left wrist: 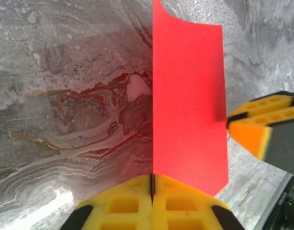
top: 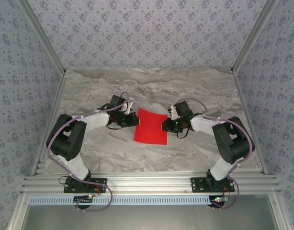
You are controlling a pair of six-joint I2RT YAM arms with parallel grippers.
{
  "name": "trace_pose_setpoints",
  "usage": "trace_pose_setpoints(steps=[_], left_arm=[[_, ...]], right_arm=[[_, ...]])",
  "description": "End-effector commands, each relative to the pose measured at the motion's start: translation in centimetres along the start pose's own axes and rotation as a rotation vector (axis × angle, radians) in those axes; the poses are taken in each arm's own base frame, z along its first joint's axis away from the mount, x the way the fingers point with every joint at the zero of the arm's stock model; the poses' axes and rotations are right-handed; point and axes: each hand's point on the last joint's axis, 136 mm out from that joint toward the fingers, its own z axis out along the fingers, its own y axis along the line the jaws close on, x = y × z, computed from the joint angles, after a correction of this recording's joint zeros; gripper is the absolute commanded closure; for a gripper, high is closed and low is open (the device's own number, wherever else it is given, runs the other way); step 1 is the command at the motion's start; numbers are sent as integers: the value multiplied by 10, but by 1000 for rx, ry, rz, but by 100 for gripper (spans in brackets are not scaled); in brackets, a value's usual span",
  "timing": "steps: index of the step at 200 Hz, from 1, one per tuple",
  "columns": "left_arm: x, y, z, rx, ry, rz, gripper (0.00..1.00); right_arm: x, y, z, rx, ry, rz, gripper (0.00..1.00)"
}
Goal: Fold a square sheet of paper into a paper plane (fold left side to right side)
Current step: First fold in half a square sheet of paper at the center of the table.
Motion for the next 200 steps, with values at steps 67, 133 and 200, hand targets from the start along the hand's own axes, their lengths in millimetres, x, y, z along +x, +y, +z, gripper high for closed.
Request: trace_pose_setpoints(steps=[67,133,200], left_arm=[[-18,-79,-4,288,-37,20,57],[-16,-97,30,319,-6,23,41],[-15,-91,45,315,-3,0,58]], right_arm=[[21,-31,18,116,57,57,79],[2,-7,1,-28,-24,46,77],[-33,19,-51,-195,-182,49,57]])
